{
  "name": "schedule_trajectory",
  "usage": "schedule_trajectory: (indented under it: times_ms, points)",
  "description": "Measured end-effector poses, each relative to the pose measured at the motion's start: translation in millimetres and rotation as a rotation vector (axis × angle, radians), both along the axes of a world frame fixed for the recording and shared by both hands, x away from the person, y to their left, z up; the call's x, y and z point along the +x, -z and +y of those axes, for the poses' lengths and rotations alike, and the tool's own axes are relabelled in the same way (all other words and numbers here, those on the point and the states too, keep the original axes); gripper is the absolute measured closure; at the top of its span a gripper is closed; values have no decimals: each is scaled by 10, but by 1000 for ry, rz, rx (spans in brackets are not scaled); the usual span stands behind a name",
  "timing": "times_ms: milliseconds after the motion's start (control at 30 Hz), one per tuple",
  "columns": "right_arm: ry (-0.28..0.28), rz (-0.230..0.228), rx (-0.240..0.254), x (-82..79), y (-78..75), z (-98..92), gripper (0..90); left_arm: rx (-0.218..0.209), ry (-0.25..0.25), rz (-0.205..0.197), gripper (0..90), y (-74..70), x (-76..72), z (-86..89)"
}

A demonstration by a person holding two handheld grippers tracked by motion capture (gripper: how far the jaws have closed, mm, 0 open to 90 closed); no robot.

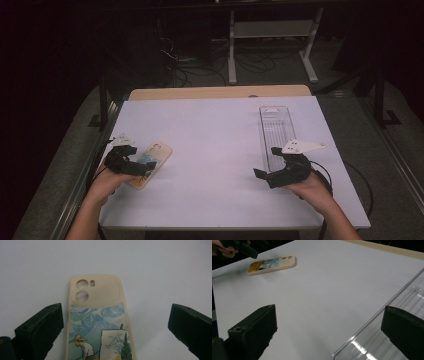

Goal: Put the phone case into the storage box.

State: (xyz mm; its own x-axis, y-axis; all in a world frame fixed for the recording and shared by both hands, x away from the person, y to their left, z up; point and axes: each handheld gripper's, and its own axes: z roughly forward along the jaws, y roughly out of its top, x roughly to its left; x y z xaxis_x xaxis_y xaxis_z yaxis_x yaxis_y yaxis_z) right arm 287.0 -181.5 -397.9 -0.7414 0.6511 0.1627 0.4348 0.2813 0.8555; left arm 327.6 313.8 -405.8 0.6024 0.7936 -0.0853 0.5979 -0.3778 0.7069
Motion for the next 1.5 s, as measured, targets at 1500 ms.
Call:
schedule_trajectory:
  times_ms: [1500]
  points:
    - [8,-3,-4,-22,29,-24,0,175,-12,53,0,368,69,-11]
